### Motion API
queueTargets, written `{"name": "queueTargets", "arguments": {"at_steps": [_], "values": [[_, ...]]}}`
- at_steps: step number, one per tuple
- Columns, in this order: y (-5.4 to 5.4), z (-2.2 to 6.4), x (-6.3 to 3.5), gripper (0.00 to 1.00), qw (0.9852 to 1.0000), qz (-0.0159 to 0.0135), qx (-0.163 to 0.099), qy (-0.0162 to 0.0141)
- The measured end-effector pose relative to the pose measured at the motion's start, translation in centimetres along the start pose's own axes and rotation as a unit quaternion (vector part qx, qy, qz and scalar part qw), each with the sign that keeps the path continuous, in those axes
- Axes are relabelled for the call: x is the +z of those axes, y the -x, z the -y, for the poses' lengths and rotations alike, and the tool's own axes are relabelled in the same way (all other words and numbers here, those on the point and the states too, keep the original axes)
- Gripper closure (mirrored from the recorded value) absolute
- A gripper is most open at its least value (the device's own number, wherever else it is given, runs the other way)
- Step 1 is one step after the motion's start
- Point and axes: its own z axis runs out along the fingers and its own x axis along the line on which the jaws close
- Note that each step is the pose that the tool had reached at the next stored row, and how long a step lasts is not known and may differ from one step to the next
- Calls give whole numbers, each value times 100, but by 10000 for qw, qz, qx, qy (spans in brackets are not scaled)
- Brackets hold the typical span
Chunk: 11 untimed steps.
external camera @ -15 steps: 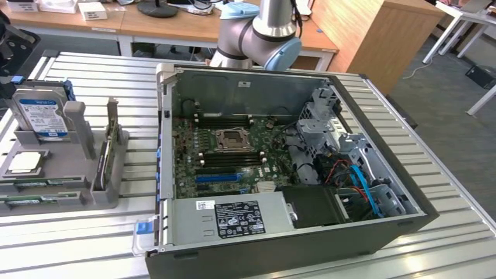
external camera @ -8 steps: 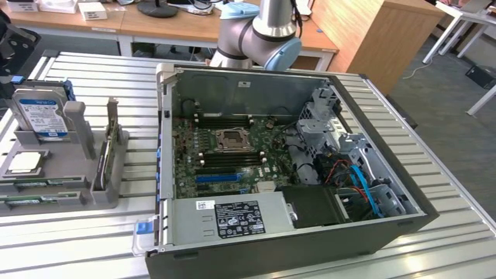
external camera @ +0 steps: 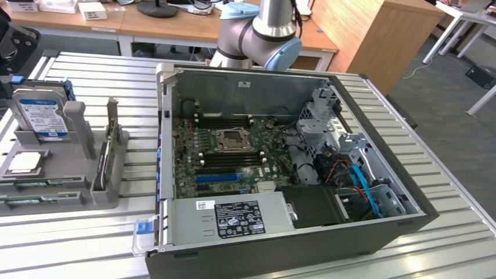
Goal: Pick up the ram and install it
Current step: 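Pick up the ram and move it above insertion slot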
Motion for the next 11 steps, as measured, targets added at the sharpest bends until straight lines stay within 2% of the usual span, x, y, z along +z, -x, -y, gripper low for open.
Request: {"name": "queueTargets", "arguments": {"at_steps": [3,6,11], "values": [[0,0,2,89,9997,-11,-260,-4],[0,0,3,89,9986,-23,-535,-7],[0,0,6,89,9951,-43,-991,-14]]}}
